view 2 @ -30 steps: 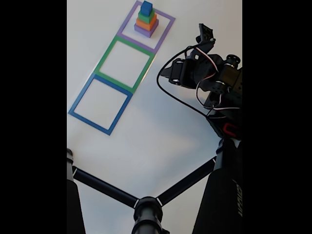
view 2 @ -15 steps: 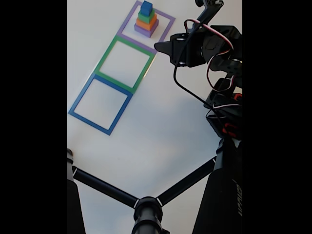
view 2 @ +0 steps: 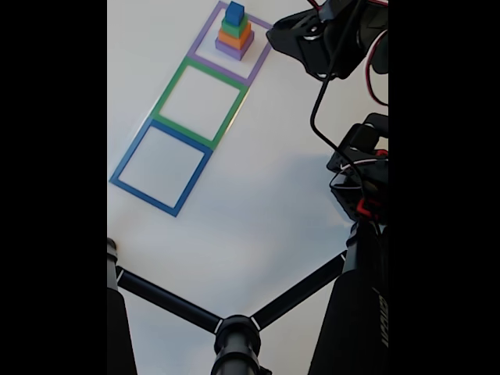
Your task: Tower of hanoi
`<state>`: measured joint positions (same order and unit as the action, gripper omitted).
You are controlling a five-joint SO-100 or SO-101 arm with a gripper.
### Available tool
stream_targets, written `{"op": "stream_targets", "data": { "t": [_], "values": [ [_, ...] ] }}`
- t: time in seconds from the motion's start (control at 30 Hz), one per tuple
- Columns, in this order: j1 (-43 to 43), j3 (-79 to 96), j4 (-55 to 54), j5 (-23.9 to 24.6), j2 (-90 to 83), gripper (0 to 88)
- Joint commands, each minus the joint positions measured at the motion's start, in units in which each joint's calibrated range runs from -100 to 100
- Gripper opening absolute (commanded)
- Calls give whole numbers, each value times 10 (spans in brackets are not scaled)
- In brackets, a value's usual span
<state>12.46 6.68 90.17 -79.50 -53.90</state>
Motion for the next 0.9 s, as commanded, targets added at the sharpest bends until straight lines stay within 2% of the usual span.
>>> {"op": "stream_targets", "data": {
  "t": [0.0, 0.07, 0.13, 0.17, 0.3, 0.4, 0.57, 0.67, 0.73, 0.77, 0.87],
  "values": [
    [8, -99, 58, -88, 16, 0],
    [5, -114, 59, -95, 20, 0],
    [5, -123, 47, -58, 28, 0],
    [8, -127, 46, -58, 32, 0],
    [40, -125, 47, -90, 45, 0],
    [70, -101, 50, -159, 49, 1],
    [110, -61, 20, -171, 53, 8],
    [121, -31, -9, -173, 52, 48],
    [127, 0, -47, -149, 46, 135],
    [129, 15, -63, -148, 43, 147],
    [144, 88, -118, -185, 18, 209]
  ]
}}
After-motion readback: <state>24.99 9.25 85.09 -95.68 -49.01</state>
